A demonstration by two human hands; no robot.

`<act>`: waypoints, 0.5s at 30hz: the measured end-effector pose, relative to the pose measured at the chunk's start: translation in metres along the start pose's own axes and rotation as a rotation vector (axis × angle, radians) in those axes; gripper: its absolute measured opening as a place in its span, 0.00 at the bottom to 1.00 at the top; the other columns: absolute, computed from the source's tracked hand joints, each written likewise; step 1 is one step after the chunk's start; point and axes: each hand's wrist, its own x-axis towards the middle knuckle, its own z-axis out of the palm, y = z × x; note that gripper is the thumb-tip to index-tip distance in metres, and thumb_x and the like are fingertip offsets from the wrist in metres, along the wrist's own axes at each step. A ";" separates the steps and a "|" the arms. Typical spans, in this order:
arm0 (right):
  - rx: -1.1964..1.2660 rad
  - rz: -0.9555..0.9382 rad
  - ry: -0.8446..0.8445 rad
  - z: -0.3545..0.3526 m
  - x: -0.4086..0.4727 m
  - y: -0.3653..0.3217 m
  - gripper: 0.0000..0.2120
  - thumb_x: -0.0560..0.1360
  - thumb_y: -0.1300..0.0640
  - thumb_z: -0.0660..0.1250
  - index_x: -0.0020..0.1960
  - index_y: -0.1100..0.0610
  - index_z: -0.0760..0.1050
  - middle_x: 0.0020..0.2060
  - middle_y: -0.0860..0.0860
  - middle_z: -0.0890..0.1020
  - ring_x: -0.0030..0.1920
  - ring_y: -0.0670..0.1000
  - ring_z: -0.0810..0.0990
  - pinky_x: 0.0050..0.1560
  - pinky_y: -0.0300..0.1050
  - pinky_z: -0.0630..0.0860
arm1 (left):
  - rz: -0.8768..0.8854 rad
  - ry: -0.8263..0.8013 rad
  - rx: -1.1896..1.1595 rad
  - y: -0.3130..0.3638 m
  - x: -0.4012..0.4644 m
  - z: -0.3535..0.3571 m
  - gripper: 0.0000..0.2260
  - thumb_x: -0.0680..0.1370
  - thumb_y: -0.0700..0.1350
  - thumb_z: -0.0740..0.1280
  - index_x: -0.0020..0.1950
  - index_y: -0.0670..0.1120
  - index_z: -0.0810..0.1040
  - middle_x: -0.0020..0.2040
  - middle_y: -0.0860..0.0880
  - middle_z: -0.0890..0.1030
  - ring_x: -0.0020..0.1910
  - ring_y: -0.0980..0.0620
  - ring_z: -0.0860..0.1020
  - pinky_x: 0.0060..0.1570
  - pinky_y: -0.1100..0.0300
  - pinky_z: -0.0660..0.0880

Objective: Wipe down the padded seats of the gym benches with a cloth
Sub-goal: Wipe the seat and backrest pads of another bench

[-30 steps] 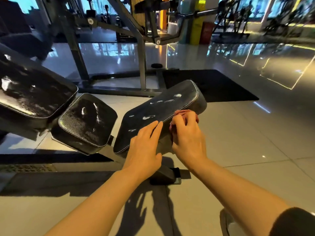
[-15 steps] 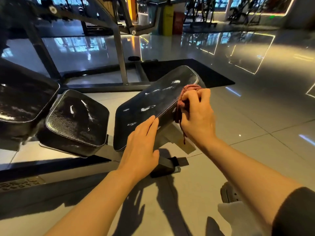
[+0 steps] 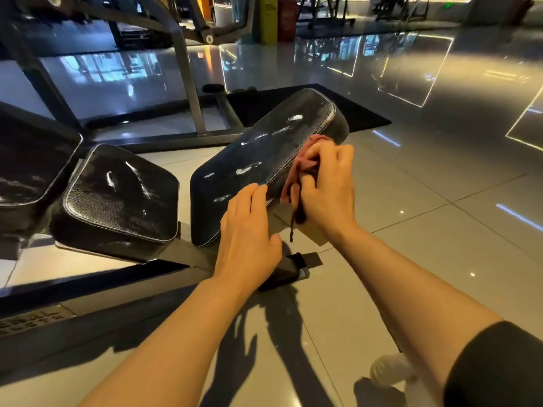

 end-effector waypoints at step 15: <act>0.029 -0.160 -0.262 0.008 -0.023 -0.003 0.13 0.73 0.65 0.67 0.53 0.53 0.72 0.55 0.50 0.68 0.48 0.48 0.74 0.43 0.40 0.77 | -0.010 0.082 -0.045 0.012 0.002 0.013 0.34 0.73 0.39 0.71 0.75 0.45 0.60 0.75 0.48 0.61 0.75 0.50 0.57 0.73 0.45 0.59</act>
